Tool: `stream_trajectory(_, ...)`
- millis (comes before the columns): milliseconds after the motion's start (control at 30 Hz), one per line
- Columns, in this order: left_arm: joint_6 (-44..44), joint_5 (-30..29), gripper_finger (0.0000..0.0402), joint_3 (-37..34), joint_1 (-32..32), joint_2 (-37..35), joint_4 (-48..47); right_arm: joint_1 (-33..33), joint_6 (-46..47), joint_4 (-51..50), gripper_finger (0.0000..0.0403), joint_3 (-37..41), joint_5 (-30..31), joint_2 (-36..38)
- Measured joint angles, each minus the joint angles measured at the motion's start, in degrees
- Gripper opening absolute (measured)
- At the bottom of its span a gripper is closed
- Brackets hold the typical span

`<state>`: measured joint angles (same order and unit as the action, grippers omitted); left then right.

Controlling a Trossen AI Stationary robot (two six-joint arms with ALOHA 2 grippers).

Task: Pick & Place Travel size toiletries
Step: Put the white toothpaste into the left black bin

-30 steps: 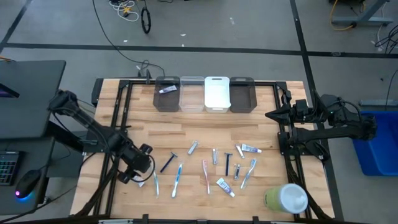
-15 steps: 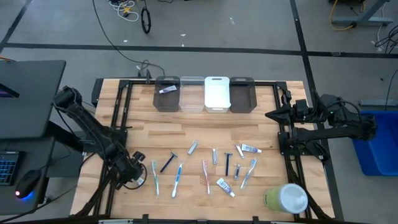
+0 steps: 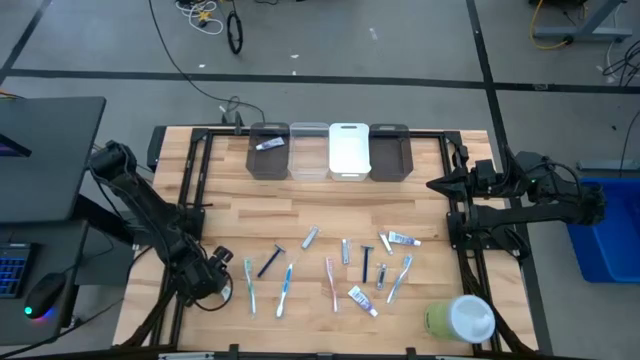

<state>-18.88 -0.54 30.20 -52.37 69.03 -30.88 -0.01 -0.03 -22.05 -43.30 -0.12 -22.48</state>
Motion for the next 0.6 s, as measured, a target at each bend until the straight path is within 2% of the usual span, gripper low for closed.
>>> stream_trajectory(300, -1.1, -0.3, 0.0203, 0.0, -0.1, 5.0, 0.9, 0.0, 0.0, 0.0, 0.0014, 0.0, 0.0, 0.0)
stream_trajectory(600, -1.8, 0.1, 0.0201, 0.0, -0.1, 5.2, 0.9, 0.0, 0.0, 0.0, 0.0013, 0.0, 0.0, 0.0)
